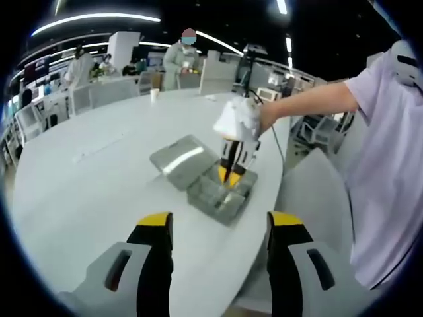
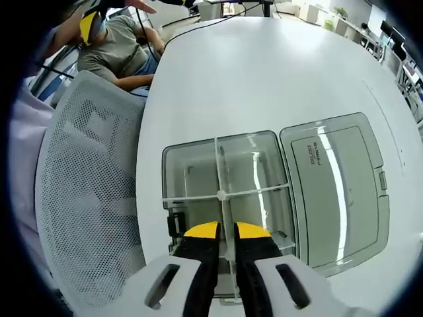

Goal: Insert the divider into the dual guide fixture by aligning both edges with the guide slots and pushing it downward to the bottom, including one-sided entry, uneven engagement, binding, and posture correction.

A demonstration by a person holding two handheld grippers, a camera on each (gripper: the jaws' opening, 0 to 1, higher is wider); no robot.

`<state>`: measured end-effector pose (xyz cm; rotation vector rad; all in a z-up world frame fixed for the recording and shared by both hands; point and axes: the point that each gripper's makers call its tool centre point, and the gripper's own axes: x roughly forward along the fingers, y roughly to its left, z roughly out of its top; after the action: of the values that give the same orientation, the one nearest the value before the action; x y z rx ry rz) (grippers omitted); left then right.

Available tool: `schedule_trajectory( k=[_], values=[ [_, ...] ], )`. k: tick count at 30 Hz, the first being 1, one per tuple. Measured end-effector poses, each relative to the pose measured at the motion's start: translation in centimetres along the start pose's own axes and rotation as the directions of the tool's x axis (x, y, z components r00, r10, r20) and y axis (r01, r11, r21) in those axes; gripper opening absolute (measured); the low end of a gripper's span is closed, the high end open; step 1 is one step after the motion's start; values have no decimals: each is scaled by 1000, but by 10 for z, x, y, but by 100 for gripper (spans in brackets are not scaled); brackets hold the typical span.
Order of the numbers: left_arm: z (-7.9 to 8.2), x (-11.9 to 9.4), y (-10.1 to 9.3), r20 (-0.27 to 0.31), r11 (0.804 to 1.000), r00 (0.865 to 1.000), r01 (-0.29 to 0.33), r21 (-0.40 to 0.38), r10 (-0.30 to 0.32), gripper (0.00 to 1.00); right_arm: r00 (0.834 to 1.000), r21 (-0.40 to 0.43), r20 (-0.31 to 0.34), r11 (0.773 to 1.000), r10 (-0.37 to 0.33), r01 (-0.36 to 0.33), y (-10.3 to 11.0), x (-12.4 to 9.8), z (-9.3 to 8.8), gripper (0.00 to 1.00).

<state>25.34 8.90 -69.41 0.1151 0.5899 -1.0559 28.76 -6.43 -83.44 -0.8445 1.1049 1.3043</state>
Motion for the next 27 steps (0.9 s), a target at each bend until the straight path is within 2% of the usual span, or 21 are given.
schedule_trajectory(
  k=[9,16,23,27],
  values=[
    [-1,-1,0,9,1000,1000,-11,-7,11,57,998,65,67,998,-11,7,0,-14,1,10],
    [-1,-1,1,16,1000,1000,-23,-14,24,58,988,103,142,994,-60,46,-3,-35,0,13],
    [-3,0,-4,16,1000,1000,-26,-14,27,59,967,164,231,984,-110,73,2,-58,-9,18],
    [-3,-1,-5,20,999,999,-35,-18,35,60,946,212,283,973,-155,95,4,-72,-18,22]
  ],
)
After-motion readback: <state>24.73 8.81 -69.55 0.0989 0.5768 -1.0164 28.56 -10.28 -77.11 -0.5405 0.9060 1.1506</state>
